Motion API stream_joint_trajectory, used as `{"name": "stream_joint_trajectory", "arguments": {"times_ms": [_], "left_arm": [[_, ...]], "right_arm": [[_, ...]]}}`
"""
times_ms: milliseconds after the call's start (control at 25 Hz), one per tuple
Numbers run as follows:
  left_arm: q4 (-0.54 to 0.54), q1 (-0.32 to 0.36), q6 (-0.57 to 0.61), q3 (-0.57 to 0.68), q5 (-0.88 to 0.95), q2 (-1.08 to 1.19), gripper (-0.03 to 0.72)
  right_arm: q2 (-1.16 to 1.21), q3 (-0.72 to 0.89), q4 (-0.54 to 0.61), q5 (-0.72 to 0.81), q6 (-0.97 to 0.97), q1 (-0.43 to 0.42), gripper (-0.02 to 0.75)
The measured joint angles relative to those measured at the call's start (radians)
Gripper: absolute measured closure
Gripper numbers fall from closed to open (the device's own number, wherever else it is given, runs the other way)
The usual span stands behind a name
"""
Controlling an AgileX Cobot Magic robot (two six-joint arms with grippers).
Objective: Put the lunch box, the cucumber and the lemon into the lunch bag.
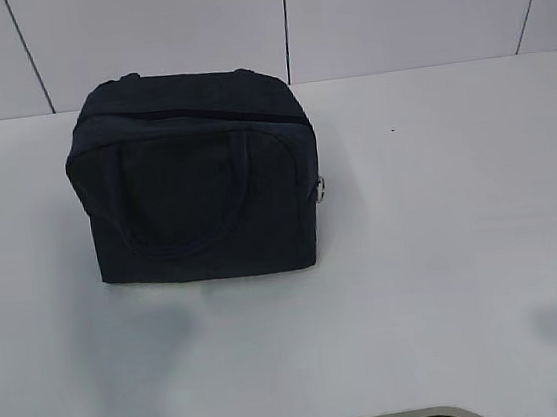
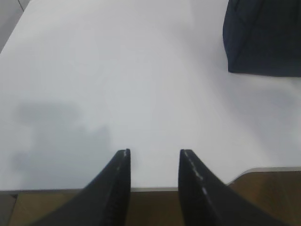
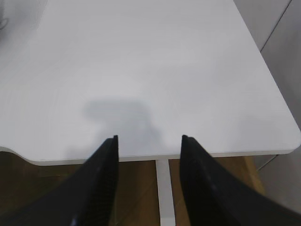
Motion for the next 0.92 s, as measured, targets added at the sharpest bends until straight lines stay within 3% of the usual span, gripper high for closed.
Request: {"name": "stream_joint_trajectory", "arguments": {"times_ms": [920], "left_arm": [[0.000,0.000,0.000,0.000,0.000,0.000,0.446]], "right_arm": [[0.000,0.000,0.000,0.000,0.000,0.000,0.384]]}}
